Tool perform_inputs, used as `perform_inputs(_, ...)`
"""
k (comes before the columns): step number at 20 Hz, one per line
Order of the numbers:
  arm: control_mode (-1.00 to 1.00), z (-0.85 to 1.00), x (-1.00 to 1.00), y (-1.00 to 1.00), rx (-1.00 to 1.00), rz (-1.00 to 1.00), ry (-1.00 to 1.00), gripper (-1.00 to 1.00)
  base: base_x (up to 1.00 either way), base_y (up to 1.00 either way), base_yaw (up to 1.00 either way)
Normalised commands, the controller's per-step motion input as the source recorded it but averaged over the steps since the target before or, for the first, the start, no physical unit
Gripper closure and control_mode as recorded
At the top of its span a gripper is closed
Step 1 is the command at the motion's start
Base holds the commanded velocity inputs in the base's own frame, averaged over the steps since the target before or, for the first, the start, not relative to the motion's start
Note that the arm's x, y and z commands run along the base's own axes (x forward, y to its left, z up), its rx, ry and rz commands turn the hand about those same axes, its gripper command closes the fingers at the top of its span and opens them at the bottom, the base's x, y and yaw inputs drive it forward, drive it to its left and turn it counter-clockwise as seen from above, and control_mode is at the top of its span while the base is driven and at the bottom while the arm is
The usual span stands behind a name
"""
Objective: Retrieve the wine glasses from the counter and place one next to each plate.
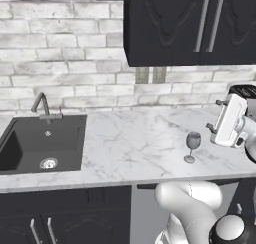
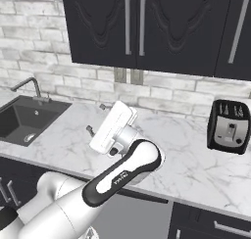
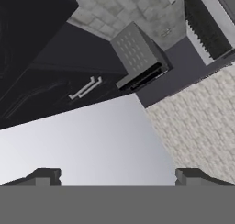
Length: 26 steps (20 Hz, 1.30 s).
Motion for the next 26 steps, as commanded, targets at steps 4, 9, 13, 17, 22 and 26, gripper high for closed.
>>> perform_inputs(4,1.00,0.00,0.00,0.00,0.00,0.00,0.00,-1.00,0.03,-0.05,0.09)
perform_inputs(9,-1.00,0.00,0.02,-0.02,0.00,0.00,0.00,-1.00,0.03,0.00,0.00)
perform_inputs(13,-1.00,0.00,0.09,-0.01,-0.01,0.00,0.10,-1.00,0.00,0.00,0.00)
perform_inputs(17,-1.00,-0.02,0.15,-0.18,-0.08,0.01,0.26,-1.00,0.00,0.00,0.00)
perform_inputs(22,-1.00,-0.30,0.18,-0.41,-0.10,0.00,0.31,-1.00,0.00,0.00,0.00)
perform_inputs(26,-1.00,-0.42,0.22,-0.55,-0.06,0.00,0.41,-1.00,0.00,0.00,0.00)
